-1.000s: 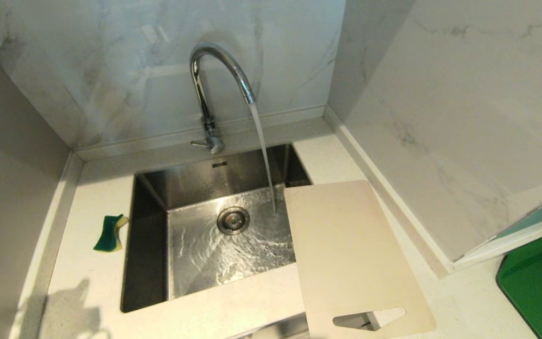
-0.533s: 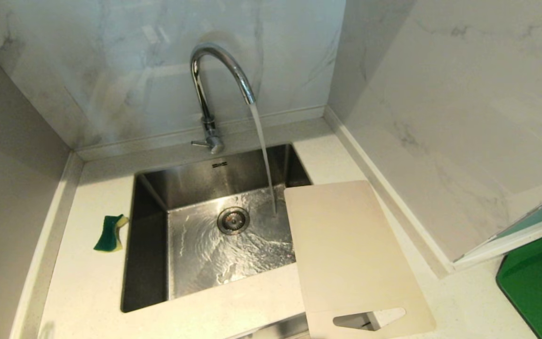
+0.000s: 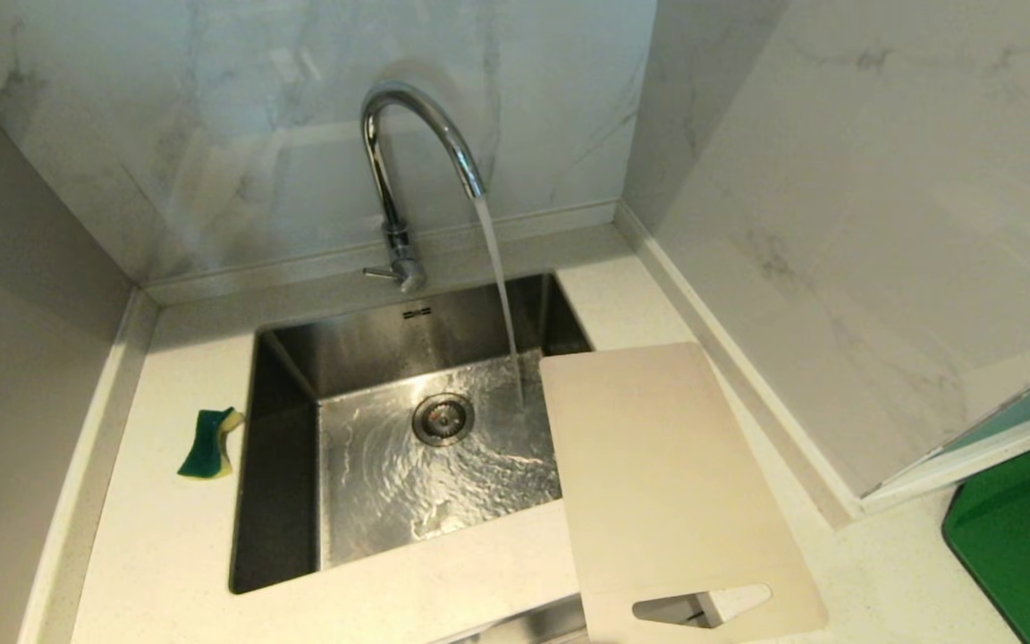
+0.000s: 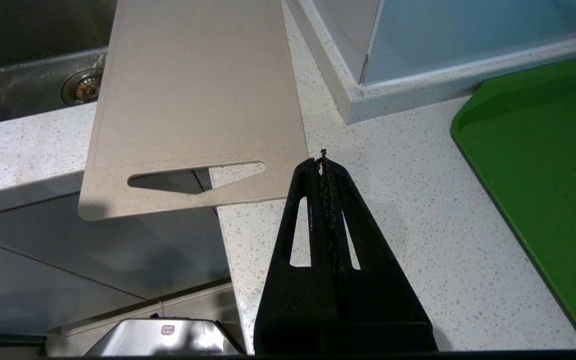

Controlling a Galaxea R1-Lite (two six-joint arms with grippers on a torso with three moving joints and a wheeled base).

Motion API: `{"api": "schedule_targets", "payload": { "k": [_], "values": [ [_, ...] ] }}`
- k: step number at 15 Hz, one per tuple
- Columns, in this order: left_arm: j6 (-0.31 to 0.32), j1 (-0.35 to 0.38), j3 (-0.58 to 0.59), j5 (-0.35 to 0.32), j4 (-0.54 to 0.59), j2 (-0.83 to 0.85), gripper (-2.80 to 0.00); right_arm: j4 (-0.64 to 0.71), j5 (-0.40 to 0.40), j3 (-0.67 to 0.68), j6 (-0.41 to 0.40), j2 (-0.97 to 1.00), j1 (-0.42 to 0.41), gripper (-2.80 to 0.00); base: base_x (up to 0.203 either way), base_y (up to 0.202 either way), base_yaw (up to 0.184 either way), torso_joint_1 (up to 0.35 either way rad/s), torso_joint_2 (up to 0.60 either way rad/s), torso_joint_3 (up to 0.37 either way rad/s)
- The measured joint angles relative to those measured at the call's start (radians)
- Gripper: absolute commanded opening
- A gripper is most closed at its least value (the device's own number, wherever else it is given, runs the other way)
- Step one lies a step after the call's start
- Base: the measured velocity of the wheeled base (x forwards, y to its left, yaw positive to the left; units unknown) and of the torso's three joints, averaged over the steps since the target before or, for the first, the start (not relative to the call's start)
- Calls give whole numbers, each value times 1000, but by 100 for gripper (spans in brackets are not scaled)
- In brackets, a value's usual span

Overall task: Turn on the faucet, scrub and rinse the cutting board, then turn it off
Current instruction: Pick up the cleaning cloth

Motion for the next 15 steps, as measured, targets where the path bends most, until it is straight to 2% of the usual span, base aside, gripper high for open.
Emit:
{"api": "schedule_targets", "payload": {
  "k": [4, 6, 8, 9, 12, 15],
  "values": [
    [12, -10, 90, -29, -55, -49, -280, 0, 0, 0, 0, 0, 0, -280, 0, 0, 0, 0, 0, 0],
    [61, -4, 115, -43, -62, -98, -280, 0, 0, 0, 0, 0, 0, -280, 0, 0, 0, 0, 0, 0],
    [110, 2, 122, -94, -38, -176, -280, 0, 0, 0, 0, 0, 0, -280, 0, 0, 0, 0, 0, 0],
    [115, 3, 124, -121, -14, -200, -280, 0, 0, 0, 0, 0, 0, -280, 0, 0, 0, 0, 0, 0],
    [56, 8, 127, -147, 59, -234, -280, 0, 0, 0, 0, 0, 0, -280, 0, 0, 0, 0, 0, 0],
    [53, 8, 128, -148, 60, -243, -280, 0, 0, 0, 0, 0, 0, -280, 0, 0, 0, 0, 0, 0]
  ]
}}
